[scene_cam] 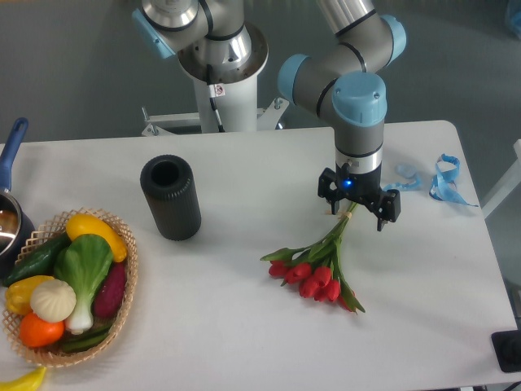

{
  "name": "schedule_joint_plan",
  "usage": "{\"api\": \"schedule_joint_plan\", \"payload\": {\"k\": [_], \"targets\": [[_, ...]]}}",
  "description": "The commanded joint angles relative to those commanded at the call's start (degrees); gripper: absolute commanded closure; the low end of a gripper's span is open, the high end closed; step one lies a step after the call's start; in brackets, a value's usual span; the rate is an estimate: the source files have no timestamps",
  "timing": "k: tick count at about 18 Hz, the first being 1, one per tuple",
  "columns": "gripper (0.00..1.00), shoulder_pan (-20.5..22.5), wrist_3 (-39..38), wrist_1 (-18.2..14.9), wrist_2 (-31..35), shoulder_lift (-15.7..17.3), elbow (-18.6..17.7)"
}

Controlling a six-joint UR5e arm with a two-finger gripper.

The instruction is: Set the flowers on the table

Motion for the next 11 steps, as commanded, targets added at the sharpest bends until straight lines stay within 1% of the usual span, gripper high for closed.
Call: {"api": "schedule_joint_plan", "payload": {"k": [3,5,6,9,11], "targets": [[0.00,0.0,0.0,0.0,0.0,-0.3,0.1],[0.00,0.1,0.0,0.1,0.0,-1.3,0.6],[0.00,0.8,0.0,0.2,0.0,-1.9,1.0],[0.00,1.4,-0.1,0.2,-0.3,-2.3,0.4],[0.00,1.3,-0.3,0.2,-0.2,-3.1,0.2]]}}
